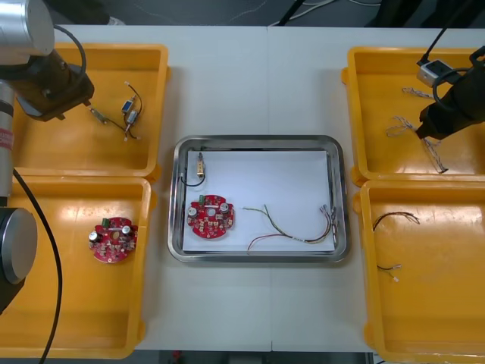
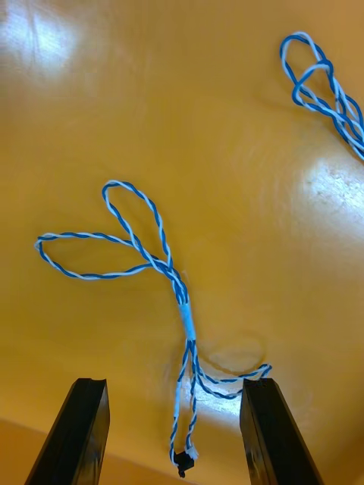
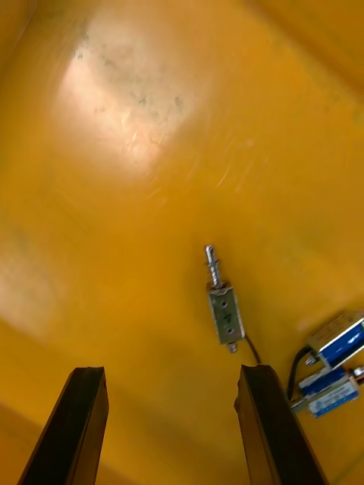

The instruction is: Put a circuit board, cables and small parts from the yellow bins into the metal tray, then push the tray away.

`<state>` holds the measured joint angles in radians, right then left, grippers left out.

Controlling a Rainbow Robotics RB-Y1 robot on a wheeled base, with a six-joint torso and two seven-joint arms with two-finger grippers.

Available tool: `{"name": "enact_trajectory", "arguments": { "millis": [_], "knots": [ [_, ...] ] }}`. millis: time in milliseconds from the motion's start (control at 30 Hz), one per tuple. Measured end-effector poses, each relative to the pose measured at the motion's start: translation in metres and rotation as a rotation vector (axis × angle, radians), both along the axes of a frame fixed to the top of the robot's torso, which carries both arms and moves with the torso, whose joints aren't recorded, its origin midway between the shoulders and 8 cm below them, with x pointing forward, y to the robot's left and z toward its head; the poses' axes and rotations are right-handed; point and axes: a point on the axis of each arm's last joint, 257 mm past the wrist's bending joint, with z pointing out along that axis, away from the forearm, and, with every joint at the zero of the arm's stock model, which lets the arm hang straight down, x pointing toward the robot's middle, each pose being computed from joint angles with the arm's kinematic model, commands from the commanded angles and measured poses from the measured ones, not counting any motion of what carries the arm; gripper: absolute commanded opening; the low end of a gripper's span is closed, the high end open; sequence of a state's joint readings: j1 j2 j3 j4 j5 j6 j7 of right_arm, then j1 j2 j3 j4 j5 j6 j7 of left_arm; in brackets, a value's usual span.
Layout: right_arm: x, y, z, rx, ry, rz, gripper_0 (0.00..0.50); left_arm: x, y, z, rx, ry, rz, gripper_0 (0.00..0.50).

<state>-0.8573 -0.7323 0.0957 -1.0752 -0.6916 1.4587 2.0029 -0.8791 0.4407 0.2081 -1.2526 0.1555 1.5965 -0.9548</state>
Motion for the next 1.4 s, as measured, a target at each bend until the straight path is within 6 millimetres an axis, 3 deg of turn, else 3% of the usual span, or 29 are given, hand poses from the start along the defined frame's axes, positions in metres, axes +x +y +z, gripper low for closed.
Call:
{"name": "enact_trajectory", "arguments": {
  "millis": [300, 933, 1400],
  "knots": [
    [0.004, 0.006, 0.002, -0.105, -0.003, 0.178, 0.500, 0.022, 0.001, 0.003, -0.136, -0.102, 0.190, 0.500],
    [0.009, -0.016, -0.018, -0.095, 0.038, 0.110, 0.500, 0.036, -0.004, -0.014, -0.133, -0.116, 0.173, 0.500],
    [0.009, -0.017, -0.031, -0.125, 0.057, 0.121, 0.500, 0.037, -0.020, -0.021, -0.130, -0.105, 0.168, 0.500]
  ]
}}
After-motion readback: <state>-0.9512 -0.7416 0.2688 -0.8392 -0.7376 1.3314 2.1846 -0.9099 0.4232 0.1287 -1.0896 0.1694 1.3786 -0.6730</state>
